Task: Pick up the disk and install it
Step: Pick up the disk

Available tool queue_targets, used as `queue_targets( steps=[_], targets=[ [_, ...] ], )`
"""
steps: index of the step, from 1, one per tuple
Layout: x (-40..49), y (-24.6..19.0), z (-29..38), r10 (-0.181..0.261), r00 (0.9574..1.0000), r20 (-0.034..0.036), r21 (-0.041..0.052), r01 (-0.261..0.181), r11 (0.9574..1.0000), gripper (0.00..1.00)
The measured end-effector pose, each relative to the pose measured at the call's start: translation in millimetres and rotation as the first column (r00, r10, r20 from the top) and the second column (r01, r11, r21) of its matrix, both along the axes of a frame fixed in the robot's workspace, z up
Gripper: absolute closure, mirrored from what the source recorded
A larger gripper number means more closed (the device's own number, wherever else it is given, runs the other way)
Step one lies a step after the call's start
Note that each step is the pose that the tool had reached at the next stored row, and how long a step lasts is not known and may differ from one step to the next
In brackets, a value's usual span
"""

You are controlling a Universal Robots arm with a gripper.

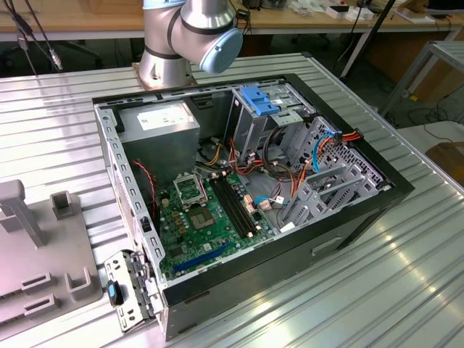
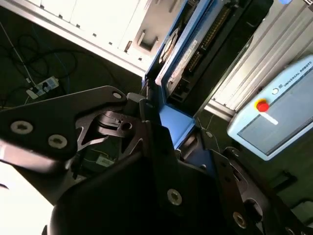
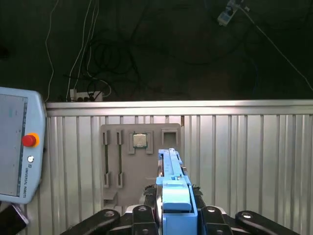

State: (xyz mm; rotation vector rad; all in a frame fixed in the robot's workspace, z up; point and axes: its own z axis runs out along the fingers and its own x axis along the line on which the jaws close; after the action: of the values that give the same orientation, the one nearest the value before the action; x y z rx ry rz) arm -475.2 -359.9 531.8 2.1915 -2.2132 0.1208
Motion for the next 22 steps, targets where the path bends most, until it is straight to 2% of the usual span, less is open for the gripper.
queue_targets(
  steps=[1,15,20,22],
  targets=[
    [0.0,0.0,11.8,0.000,1.0000,-0.0001,0.0000,0.000,1.0000,0.63],
    [16.7,0.0,11.7,0.000,1.0000,0.0001,0.0001,0.000,1.0000,0.63],
    [32.9,0.0,11.7,0.000,1.0000,0.0001,0.0001,0.000,1.0000,0.63],
    [42.8,0.0,11.6,0.000,1.0000,0.0000,0.0001,0.000,1.0000,0.63]
  ],
)
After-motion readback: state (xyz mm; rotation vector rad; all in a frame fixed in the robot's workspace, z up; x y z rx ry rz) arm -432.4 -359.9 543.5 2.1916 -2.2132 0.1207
